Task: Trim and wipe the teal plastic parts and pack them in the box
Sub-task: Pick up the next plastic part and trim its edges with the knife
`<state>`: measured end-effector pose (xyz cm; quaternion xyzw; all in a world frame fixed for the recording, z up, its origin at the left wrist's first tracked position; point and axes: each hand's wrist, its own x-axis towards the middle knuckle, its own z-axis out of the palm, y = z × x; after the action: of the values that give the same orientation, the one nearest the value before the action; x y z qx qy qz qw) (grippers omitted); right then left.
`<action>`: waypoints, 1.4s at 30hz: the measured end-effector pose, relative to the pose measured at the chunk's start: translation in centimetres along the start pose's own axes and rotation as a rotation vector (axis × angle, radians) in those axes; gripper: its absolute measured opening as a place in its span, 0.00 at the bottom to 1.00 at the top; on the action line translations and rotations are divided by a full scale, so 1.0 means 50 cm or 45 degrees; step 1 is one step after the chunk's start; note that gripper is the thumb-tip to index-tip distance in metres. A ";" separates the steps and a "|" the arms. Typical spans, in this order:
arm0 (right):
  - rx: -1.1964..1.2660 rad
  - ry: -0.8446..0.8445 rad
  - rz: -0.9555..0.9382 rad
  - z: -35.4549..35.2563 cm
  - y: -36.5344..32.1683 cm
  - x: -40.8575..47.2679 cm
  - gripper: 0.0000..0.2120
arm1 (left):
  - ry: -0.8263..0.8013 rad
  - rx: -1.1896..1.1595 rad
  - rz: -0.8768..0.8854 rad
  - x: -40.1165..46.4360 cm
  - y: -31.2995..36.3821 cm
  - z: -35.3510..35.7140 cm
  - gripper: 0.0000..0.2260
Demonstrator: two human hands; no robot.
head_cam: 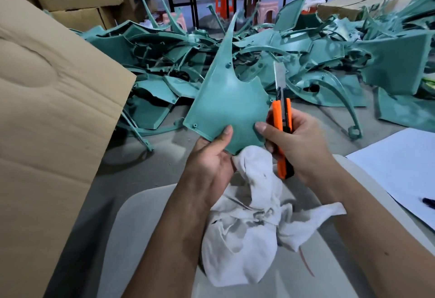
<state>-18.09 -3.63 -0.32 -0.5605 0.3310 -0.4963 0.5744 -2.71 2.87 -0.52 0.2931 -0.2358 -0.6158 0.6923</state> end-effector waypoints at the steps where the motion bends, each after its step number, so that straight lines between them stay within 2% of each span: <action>1: -0.012 0.034 -0.024 0.002 0.002 0.001 0.09 | 0.003 0.022 -0.019 -0.001 0.002 0.001 0.23; 3: -0.082 0.123 -0.074 -0.005 0.001 0.006 0.09 | 0.088 0.063 -0.008 0.002 0.014 -0.004 0.25; 5: -0.221 0.154 -0.123 -0.026 -0.001 0.014 0.07 | 0.196 0.278 0.070 0.004 0.039 -0.027 0.23; 8: -0.354 0.112 -0.206 -0.046 -0.004 0.016 0.06 | 0.173 0.816 0.213 0.003 0.070 -0.072 0.12; 9: -0.388 0.116 -0.244 -0.047 -0.003 0.015 0.07 | 0.158 0.944 0.246 0.002 0.071 -0.082 0.11; 12: -0.593 0.208 -0.409 -0.037 0.000 0.012 0.05 | 0.193 1.073 0.346 0.009 0.058 -0.089 0.12; 13: -0.693 0.246 -0.475 -0.033 0.000 0.011 0.05 | 0.221 1.054 0.395 0.011 0.054 -0.085 0.12; 14: -0.773 0.263 -0.534 -0.030 0.001 0.010 0.10 | 0.247 1.006 0.436 0.013 0.051 -0.082 0.11; 17: -0.929 0.161 -0.627 -0.017 0.008 0.002 0.21 | 0.307 0.786 0.513 0.019 0.053 -0.070 0.07; 20: -1.123 0.047 -0.667 0.006 0.020 -0.012 0.19 | 0.402 0.625 0.544 0.023 0.058 -0.057 0.06; 24: -1.176 -0.051 -0.662 0.030 0.023 -0.021 0.17 | 0.485 0.448 0.511 0.025 0.069 -0.042 0.06; 32: -1.265 -0.148 -0.661 0.044 0.016 -0.032 0.18 | 0.544 0.389 0.408 0.028 0.065 -0.017 0.09; 36: -1.296 -0.011 -0.655 0.034 0.018 -0.024 0.17 | 0.446 0.306 0.357 0.016 0.069 -0.024 0.08; 42: -1.370 0.461 -0.489 -0.029 0.015 0.010 0.18 | 0.400 0.310 0.311 0.004 0.072 -0.025 0.11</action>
<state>-19.15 -4.66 -1.19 -0.7290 0.5211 -0.4416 0.0444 0.76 3.05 1.09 0.4358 -0.2315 -0.4413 0.7495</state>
